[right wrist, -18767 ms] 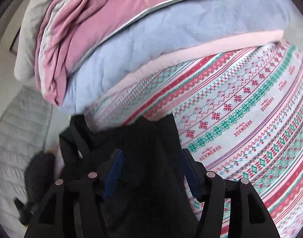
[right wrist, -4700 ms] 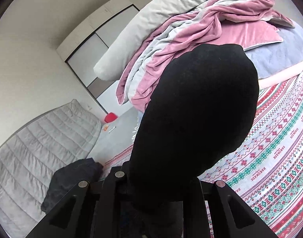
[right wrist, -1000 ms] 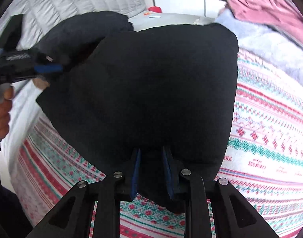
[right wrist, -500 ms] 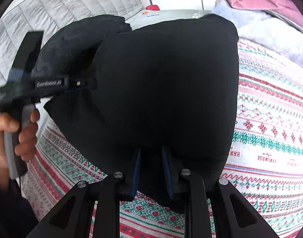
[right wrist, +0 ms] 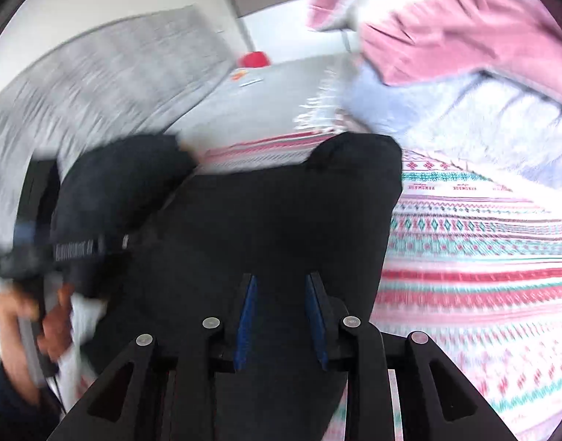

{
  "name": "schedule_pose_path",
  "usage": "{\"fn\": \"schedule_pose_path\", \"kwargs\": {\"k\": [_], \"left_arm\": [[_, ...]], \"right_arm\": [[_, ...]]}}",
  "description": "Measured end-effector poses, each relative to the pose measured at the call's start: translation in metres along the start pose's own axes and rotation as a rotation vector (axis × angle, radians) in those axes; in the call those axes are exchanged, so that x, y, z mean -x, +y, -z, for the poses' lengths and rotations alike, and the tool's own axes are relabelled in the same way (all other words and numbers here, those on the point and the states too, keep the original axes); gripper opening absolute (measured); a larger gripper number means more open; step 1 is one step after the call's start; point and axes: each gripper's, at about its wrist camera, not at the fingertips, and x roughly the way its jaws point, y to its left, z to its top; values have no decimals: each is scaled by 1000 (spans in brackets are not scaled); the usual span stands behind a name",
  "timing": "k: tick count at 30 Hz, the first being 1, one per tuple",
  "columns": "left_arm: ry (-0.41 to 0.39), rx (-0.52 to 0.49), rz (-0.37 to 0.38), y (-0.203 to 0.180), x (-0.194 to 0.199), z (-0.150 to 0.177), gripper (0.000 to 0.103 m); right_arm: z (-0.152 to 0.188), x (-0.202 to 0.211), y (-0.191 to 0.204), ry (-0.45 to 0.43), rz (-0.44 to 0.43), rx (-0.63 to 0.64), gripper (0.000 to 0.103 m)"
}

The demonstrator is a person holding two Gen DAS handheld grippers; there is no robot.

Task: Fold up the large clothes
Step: 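Lower the folded coat onto the blanket with both tools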

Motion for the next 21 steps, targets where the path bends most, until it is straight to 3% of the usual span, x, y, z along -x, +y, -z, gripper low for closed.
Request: {"fn": "schedule_pose_path", "kwargs": {"k": [2,6,8,10,15,18,21], "left_arm": [[12,-18,-33,-3,-20,-13,42],[22,-34,-96,0,-56,-22,42],[12,-66,-146,-1,-70,-18,42],[-10,-78,-179,-2,-77,-13,42],[-103,-71,-184,1,-79,4,43],[-115,-117,-238,-6,-81,6,43],[-74,-107,-213,-3,-70,-4,43]], "right_arm": [[-21,-20,-12,11,-16,-35,29],[-53,-84,-20,121,14,-21,29],[-53,-119,-24,189,32,-8,29],[-49,-139,-21,188,39,28,28],[-33,-145,-35,156,-18,4,27],[-32,-146,-21,152,65,53,27],[-32,-135,5,133,189,160,30]]}}
